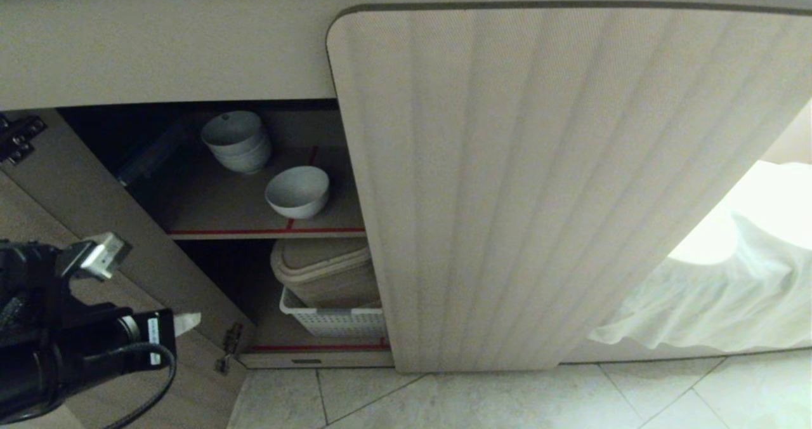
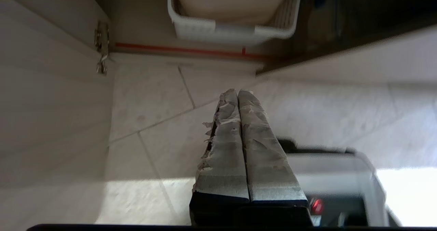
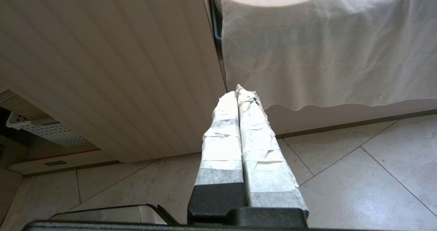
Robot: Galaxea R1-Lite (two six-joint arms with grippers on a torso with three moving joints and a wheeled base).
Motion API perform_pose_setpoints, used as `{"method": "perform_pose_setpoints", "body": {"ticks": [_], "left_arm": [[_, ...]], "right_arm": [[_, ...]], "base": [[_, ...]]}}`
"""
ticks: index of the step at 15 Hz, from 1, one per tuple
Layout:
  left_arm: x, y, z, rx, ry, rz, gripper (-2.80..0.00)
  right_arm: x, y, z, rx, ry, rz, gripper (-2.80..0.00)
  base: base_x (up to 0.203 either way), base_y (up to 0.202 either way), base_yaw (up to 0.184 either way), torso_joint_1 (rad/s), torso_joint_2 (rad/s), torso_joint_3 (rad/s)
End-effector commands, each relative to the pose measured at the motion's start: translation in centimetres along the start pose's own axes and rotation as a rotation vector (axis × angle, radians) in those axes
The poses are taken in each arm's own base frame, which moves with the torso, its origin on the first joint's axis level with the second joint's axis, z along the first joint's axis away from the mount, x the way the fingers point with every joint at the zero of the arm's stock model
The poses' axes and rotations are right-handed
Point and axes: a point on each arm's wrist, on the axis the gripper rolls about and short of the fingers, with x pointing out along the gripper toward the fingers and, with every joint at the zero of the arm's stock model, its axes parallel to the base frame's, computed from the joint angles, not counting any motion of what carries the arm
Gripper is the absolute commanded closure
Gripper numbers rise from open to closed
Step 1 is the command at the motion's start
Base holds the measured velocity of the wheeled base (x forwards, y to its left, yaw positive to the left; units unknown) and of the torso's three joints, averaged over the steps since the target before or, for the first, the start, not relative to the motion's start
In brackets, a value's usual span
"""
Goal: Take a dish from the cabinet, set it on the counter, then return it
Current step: Take the bowl from the cabinet
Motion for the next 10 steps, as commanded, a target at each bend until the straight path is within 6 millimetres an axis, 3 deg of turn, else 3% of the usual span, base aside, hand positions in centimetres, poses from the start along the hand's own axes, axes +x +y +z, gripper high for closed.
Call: {"method": "perform_pose_setpoints", "body": {"ticks": [1, 10], "left_arm": [[1.5, -0.6, 0.4, -0.029, 0.021, 0.005, 0.00], [3.9, -2.1, 3.1, -0.090, -0.106, -0.015, 0.00]], "right_arm": [[0.0, 0.0, 0.0, 0.001, 0.001, 0.000, 0.00], [0.0, 0.0, 0.0, 0.001, 0.001, 0.000, 0.00]], "base": [[0.000, 0.000, 0.000, 0.000, 0.00, 0.000], [0.000, 0.000, 0.000, 0.000, 0.00, 0.000]]}}
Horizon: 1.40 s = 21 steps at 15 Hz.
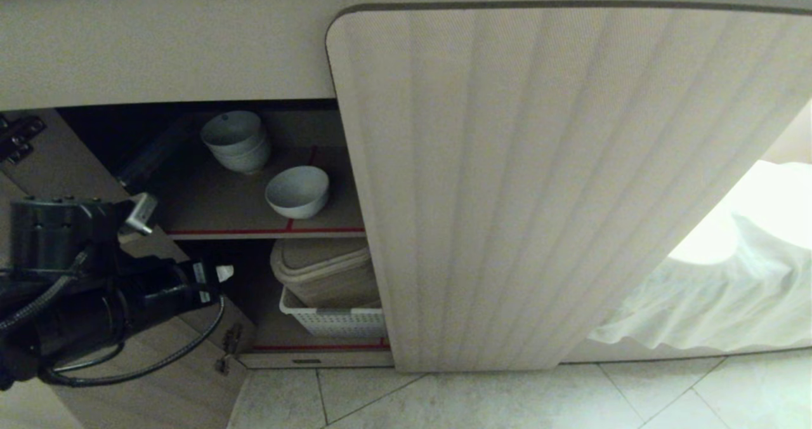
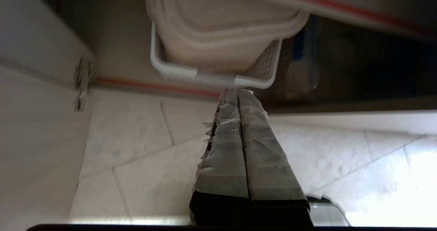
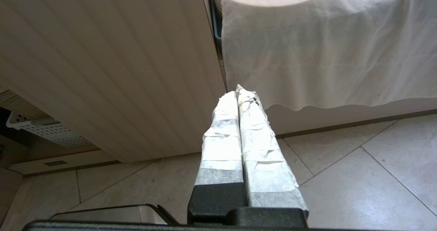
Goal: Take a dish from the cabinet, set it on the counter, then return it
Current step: Take the bowl from the cabinet
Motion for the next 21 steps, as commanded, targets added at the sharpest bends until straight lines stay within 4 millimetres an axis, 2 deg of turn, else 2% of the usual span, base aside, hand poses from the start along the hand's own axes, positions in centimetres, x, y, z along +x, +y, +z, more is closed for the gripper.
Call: {"method": "perform_pose_setpoints", "body": {"ticks": [1, 13, 21], "left_arm": [[0.6, 0.0, 0.0, -0.004, 0.000, -0.001, 0.00], [1.2, -0.3, 1.0, -0.040, -0.051, -0.020, 0.00], [2.7, 0.3, 1.5, -0.055, -0.031, 0.006, 0.00]], "right_arm": [[0.0, 0.0, 0.0, 0.001, 0.001, 0.000, 0.00], [0.0, 0.0, 0.0, 0.001, 0.001, 0.000, 0.00], [0.0, 0.0, 0.0, 0.001, 0.001, 0.000, 0.00]], "base": [[0.000, 0.000, 0.000, 0.000, 0.00, 0.000], [0.000, 0.000, 0.000, 0.000, 0.00, 0.000], [0.000, 0.000, 0.000, 0.000, 0.00, 0.000]]}}
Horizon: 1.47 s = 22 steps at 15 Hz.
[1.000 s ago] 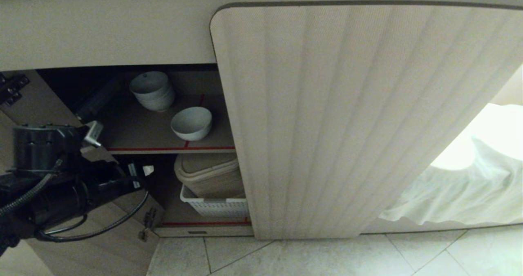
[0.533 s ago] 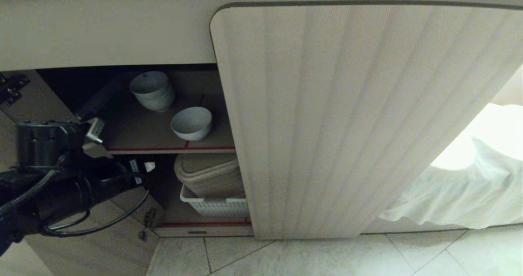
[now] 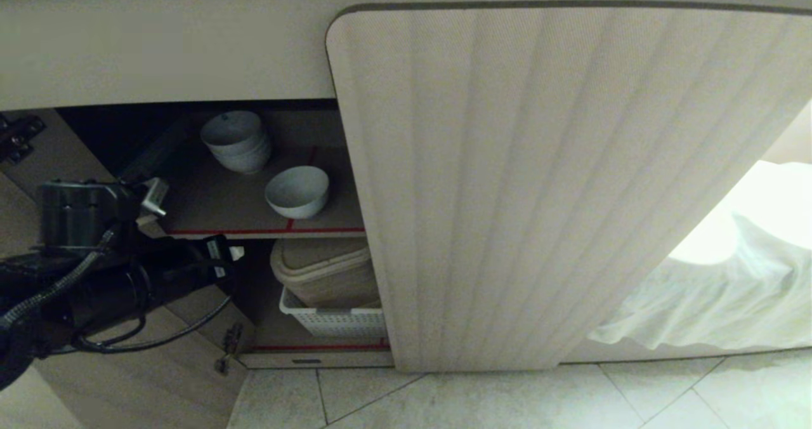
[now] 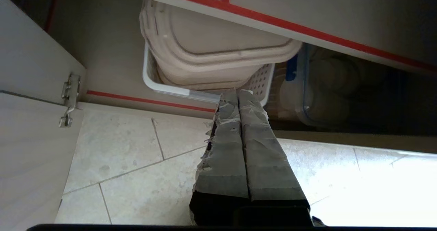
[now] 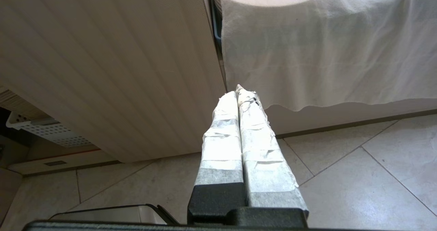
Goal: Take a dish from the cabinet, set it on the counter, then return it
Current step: Take the bowl from the cabinet
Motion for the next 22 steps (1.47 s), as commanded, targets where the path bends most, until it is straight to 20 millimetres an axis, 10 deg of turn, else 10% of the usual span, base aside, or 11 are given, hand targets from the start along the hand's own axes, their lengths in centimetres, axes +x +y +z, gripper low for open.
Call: {"method": "perform_pose_setpoints", "body": {"ticks": [1, 22], "left_arm": [[0.8, 0.5, 0.1, -0.012, 0.010, 0.022, 0.00], [5.0, 2.0, 2.0, -0.031, 0.083, 0.020, 0.00]], "right_arm": [[0.0, 0.0, 0.0, 0.001, 0.001, 0.000, 0.00], [0.0, 0.0, 0.0, 0.001, 0.001, 0.000, 0.00]], "base": [[0.000, 0.000, 0.000, 0.000, 0.00, 0.000], [0.000, 0.000, 0.000, 0.000, 0.00, 0.000]]}}
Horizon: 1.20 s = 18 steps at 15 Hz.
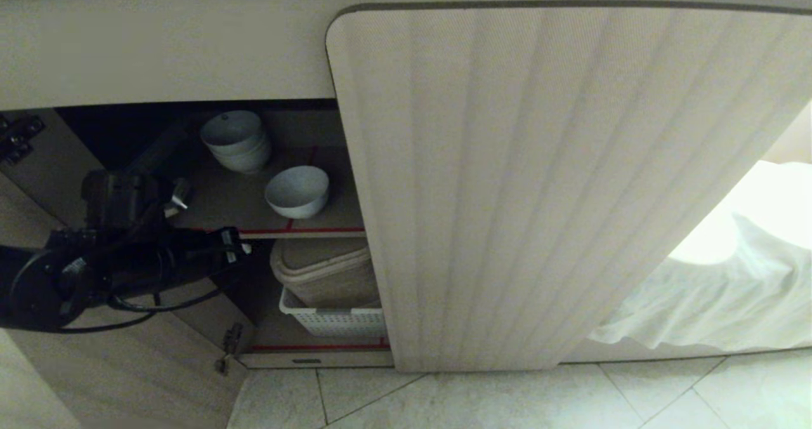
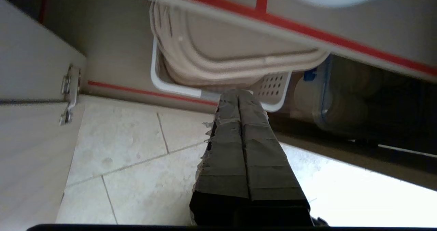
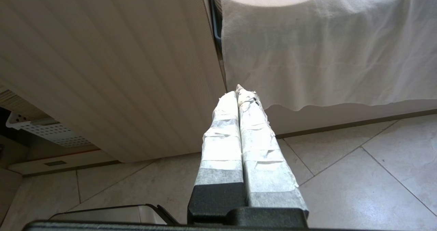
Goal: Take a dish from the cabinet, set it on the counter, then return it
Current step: Take the bowl from the cabinet
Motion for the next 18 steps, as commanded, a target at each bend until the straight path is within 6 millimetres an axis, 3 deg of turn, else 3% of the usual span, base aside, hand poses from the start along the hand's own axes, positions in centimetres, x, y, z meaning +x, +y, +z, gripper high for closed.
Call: {"method": "perform_pose_setpoints", "body": {"ticks": [1, 7, 18], "left_arm": [[0.2, -0.2, 0.6, 0.001, -0.017, -0.007, 0.00], [0.1, -0.4, 1.3, 0.005, -0.040, -0.015, 0.00], [-2.1, -1.0, 1.8, 0.023, -0.098, -0.034, 0.00]], "right_arm": [[0.0, 0.0, 0.0, 0.001, 0.001, 0.000, 0.00], [0.0, 0.0, 0.0, 0.001, 0.001, 0.000, 0.00], [0.0, 0.0, 0.0, 0.001, 0.001, 0.000, 0.00]], "base": [[0.000, 0.000, 0.000, 0.000, 0.00, 0.000], [0.000, 0.000, 0.000, 0.000, 0.00, 0.000], [0.000, 0.000, 0.000, 0.000, 0.00, 0.000]]}}
